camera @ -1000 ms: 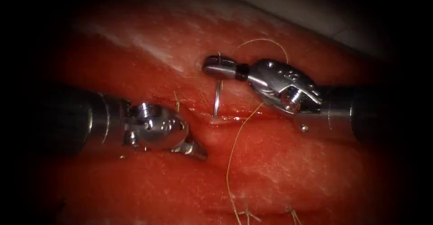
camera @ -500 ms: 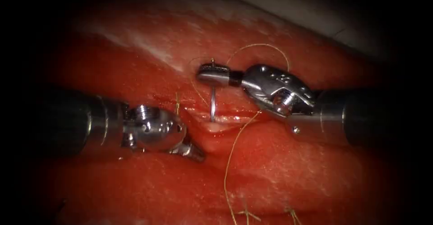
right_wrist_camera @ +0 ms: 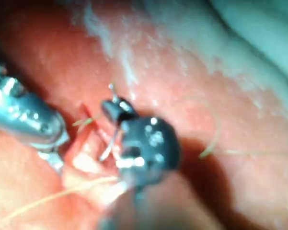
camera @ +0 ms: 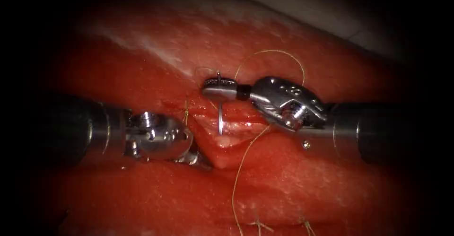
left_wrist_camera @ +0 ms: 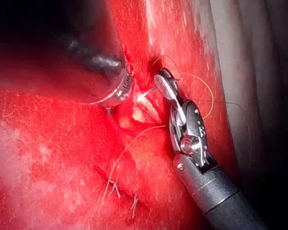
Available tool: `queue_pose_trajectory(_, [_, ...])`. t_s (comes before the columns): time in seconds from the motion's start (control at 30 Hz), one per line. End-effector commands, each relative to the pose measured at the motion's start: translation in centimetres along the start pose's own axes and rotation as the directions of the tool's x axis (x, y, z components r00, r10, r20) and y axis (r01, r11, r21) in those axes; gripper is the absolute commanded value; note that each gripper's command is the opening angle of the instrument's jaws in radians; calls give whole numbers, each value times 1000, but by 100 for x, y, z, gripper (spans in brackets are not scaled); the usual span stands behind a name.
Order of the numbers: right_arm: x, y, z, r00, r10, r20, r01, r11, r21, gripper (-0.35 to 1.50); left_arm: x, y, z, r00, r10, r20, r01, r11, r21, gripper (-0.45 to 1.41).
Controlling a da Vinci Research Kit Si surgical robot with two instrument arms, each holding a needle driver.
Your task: Wound Closure
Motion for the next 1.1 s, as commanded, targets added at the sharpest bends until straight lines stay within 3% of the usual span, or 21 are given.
queue_pose_trajectory(0.03, [-1,-2,9,1000,-4,12,4,1000,11,-35,-1,-1,9,1000,0,0,0,1000,-2,-30])
queue_pose_trajectory(0.23, [-5,-9,7,998,-1,56,-2,999,52,-35,-2,-1,7,1000,0,0,0,1000,-3,-30])
queue_pose_trajectory(0.57, [1,-17,-2,998,30,50,-32,999,31,-35,-3,-1,5,1000,1,0,-1,1000,-4,-30])
queue_pose_trajectory(0.83, [5,22,6,992,122,-12,-123,992,-36,-35,-1,2,4,1000,-2,-1,2,1000,-4,-30])
queue_pose_trajectory(0.93, [-1,25,6,963,267,-25,-268,963,-24,-35,1,3,0,1000,-3,-2,3,1000,-7,-25])
queue_pose_trajectory(1.0, [-5,18,7,920,391,-18,-391,920,7,-35,3,3,-2,1000,-5,-5,5,1000,-6,-19])
queue_pose_trajectory(1.1, [-9,12,10,880,476,11,-476,879,39,-35,5,2,-5,1000,-8,-12,8,1000,3,-19])
